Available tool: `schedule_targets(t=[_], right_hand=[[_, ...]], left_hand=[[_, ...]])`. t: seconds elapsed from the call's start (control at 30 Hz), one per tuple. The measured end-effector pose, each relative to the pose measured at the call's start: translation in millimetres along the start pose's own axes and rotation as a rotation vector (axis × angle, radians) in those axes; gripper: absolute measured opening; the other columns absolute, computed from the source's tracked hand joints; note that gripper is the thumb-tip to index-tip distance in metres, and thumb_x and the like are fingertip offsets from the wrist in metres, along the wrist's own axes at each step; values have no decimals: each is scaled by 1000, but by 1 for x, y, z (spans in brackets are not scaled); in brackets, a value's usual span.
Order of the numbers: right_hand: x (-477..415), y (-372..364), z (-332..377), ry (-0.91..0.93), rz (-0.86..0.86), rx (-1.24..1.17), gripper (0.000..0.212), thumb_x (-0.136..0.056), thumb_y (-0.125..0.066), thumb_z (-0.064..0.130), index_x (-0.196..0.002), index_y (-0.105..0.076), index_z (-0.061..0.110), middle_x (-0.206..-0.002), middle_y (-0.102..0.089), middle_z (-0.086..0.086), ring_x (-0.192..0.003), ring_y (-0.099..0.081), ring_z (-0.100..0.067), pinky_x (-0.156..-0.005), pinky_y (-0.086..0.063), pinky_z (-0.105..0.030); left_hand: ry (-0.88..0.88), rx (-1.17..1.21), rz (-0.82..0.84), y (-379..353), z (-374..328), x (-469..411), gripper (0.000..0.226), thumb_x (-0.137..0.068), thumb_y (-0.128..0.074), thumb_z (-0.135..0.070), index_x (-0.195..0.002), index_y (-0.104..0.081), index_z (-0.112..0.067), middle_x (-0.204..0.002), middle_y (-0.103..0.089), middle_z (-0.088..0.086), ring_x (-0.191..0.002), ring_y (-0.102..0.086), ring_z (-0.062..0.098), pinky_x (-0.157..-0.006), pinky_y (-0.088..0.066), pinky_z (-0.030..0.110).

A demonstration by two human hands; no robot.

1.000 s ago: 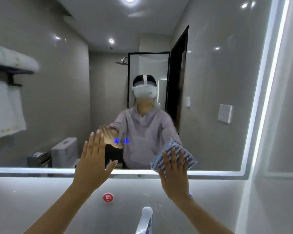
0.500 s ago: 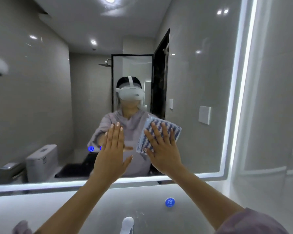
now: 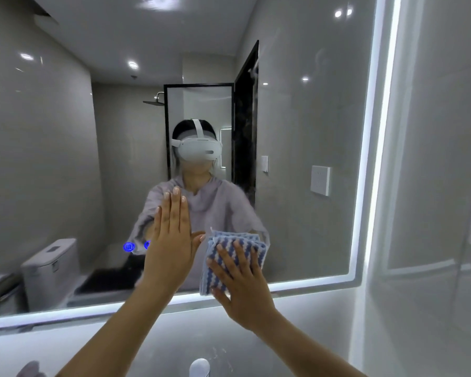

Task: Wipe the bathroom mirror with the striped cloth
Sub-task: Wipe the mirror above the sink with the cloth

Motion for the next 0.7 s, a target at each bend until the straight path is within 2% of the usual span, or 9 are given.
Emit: schedule_targets(t=[0.1, 0.37, 0.6, 0.7], right_hand=[[7, -5, 6, -33, 13, -6, 62, -97, -27, 54, -152, -9, 30, -158, -17, 2, -146, -9, -28, -116, -2, -50], [19, -10, -3, 10, 13, 19, 52, -101, -22, 45, -151, -17, 32, -158, -17, 6, -146, -11, -26, -118, -4, -49], [34, -5, -47, -66, -53, -28, 55, -98, -30, 42, -150, -16, 32, -158, -16, 6, -147, -7, -27, -118, -6, -51], [41, -2, -75, -106, -39, -20, 53, -101, -20, 42, -151, -12, 32, -160, -6, 5, -147, -3, -29, -116, -8, -52]], left_hand=[[-24, -21, -16, 0, 0, 1, 81, -90, -21, -55, -144, -11, 5, -153, -12, 25, -142, -13, 37, -114, -16, 45], [-6, -29, -12, -3, 2, 2, 82, -91, -21, -55, -146, -8, 4, -155, -8, 23, -144, -6, 34, -117, -12, 44], [-16, -43, -20, -2, 1, 2, 81, -91, -22, -53, -145, -9, 6, -155, -6, 23, -144, -4, 35, -117, -14, 45], [-13, -41, -24, 1, 0, 1, 79, -91, -23, -51, -145, -11, 6, -154, -8, 24, -143, -5, 36, -117, -16, 47]])
Point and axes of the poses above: each hand's wrist, its own x-axis away from the middle knuckle, its own y-axis out of the back of the hand, z = x × y, the point moved 6 cm from there along -x, towards the middle knuckle
